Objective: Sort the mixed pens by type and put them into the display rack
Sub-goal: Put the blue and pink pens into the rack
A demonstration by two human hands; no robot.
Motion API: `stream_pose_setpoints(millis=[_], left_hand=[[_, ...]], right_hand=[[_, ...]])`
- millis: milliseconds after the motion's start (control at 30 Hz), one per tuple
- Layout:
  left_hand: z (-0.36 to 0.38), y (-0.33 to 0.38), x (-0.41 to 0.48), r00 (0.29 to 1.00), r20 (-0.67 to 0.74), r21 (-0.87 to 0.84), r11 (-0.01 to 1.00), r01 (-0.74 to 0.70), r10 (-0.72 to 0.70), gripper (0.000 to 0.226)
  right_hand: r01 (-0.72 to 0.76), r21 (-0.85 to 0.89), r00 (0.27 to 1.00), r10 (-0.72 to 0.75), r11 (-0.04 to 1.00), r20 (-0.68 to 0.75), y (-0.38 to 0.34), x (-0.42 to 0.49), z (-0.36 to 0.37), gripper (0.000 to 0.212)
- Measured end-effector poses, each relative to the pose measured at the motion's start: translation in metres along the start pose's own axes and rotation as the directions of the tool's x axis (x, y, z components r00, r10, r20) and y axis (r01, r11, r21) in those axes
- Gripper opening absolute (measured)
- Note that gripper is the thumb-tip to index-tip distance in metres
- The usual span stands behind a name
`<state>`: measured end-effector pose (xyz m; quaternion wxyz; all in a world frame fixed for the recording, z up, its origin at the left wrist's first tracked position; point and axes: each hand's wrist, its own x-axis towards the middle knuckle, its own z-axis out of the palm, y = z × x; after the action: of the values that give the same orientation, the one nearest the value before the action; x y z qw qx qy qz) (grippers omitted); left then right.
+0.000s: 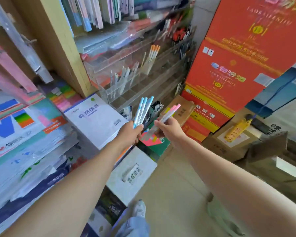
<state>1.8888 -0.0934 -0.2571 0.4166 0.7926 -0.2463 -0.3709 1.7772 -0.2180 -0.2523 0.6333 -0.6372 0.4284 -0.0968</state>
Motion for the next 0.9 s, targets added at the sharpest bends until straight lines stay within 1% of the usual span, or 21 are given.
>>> stream_pose_setpoints(millis=[100, 200, 267, 333, 533, 633, 733, 833, 900], left_hand=[[-0.002, 0.027, 0.041, 1.0, -0.023, 0.031, 0.999, -0.007, 0.008, 0.021], [-0.003, 0.051, 0.081, 0.999, -0.04, 0.007, 1.0, -0.012, 0.012, 0.018], [-0.002, 0.066, 0.111, 0.997, -0.081, -0.006, 1.0, 0.002, -0.003, 0.017], [-0.001, 0.079, 0.141, 0.992, -0.128, -0.011, 1.0, 0.008, -0.01, 0.016], [0.015, 0.12, 0.223, 0.976, -0.215, -0.015, 0.999, 0.029, -0.032, 0.022], [0.026, 0.133, 0.256, 0.953, -0.29, -0.075, 0.995, 0.071, -0.09, 0.025], [0.034, 0.144, 0.279, 0.927, -0.346, -0.115, 0.987, 0.115, -0.148, 0.026], [0.038, 0.15, 0.296, 0.915, -0.36, -0.127, 0.981, 0.147, -0.184, 0.024], [0.036, 0.151, 0.305, 0.912, -0.359, -0.146, 0.977, 0.156, -0.199, 0.024]], right_hand=[[0.02, 0.024, 0.999, -0.019, 1.0, -0.027, -0.02, 0.048, -0.015, 0.023], [-0.001, 0.044, 1.0, 0.002, 0.999, -0.022, -0.037, 0.096, -0.029, 0.023], [-0.011, 0.055, 1.0, 0.013, 0.998, -0.021, -0.049, 0.131, -0.04, 0.022], [0.012, 0.056, 1.0, -0.012, 0.998, -0.006, -0.061, 0.167, -0.051, 0.018], [0.059, -0.062, 0.991, -0.051, 0.996, 0.124, -0.1, 0.268, -0.097, 0.015], [0.094, -0.134, 0.982, -0.071, 0.987, 0.173, -0.121, 0.311, -0.115, 0.014], [0.123, -0.188, 0.979, -0.088, 0.975, 0.183, -0.14, 0.349, -0.126, 0.011], [0.166, -0.197, 0.974, -0.13, 0.966, 0.185, -0.155, 0.38, -0.131, 0.012], [0.17, -0.184, 0.974, -0.136, 0.968, 0.181, -0.164, 0.398, -0.133, 0.015]])
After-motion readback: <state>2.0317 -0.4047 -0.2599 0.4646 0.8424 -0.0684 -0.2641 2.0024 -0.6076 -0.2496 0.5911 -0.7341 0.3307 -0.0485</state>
